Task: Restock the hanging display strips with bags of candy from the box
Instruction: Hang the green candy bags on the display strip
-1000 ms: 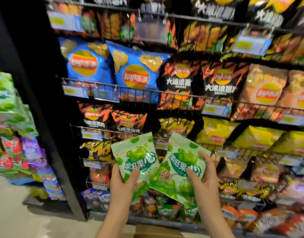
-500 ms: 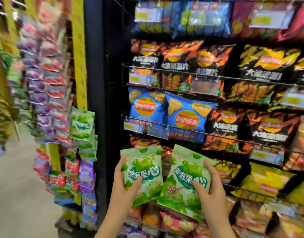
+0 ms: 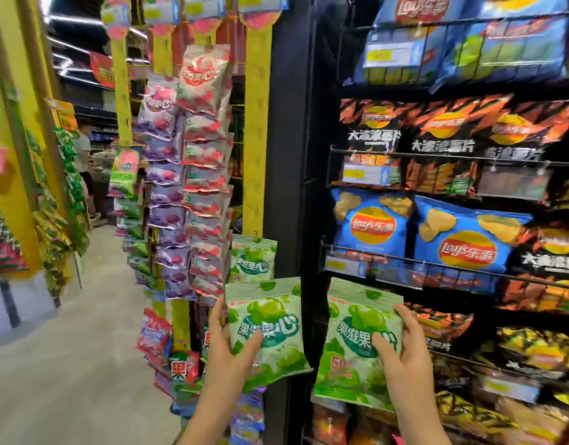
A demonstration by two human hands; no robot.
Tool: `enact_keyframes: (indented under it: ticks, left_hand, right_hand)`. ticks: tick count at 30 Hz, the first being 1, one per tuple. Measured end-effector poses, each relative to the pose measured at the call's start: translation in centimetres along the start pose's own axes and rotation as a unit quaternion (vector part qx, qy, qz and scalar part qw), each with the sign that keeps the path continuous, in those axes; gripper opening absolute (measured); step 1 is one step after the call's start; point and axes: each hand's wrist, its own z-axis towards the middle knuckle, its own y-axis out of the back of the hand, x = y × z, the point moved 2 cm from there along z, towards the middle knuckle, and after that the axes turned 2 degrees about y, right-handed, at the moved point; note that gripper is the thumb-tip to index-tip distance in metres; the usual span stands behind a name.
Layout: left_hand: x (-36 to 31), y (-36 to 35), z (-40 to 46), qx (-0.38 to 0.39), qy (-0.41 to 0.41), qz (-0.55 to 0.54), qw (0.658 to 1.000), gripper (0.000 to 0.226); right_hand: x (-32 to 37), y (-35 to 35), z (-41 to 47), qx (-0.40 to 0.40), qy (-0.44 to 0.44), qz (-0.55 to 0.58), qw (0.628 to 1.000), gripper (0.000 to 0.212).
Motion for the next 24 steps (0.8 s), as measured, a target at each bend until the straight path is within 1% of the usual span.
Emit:
enact_keyframes:
  ticks: [7, 12, 16, 24]
  left_hand:
    - [0.0, 3.7, 3.8, -0.007, -0.02, 0.015, 1.0, 0.071]
    - [0.1, 5.2, 7.3, -0.018, -0.014, 0.01, 1.0, 0.071]
    - [-0.1, 6.0, 10.9, -0.033, -0.046, 0.009, 0.998, 0.07]
    - [-1.3, 6.3, 19.6, -0.041, -0.097, 0.004, 0.994, 0.069]
  right_hand:
    - [-0.1, -4.9, 1.2, -0.006, -0.003, -0.019, 1.0, 0.061]
    - [-1.0, -7.8, 3.3, -0.008, 0.002, -0.017, 1.0, 0.062]
    - [-1.8, -10.3, 6.1, -0.009, 0.006, -0.012, 1.0, 0.061]
    - [-2.7, -14.3, 12.3, -0.022, 0.043, -0.016, 0.999, 0.059]
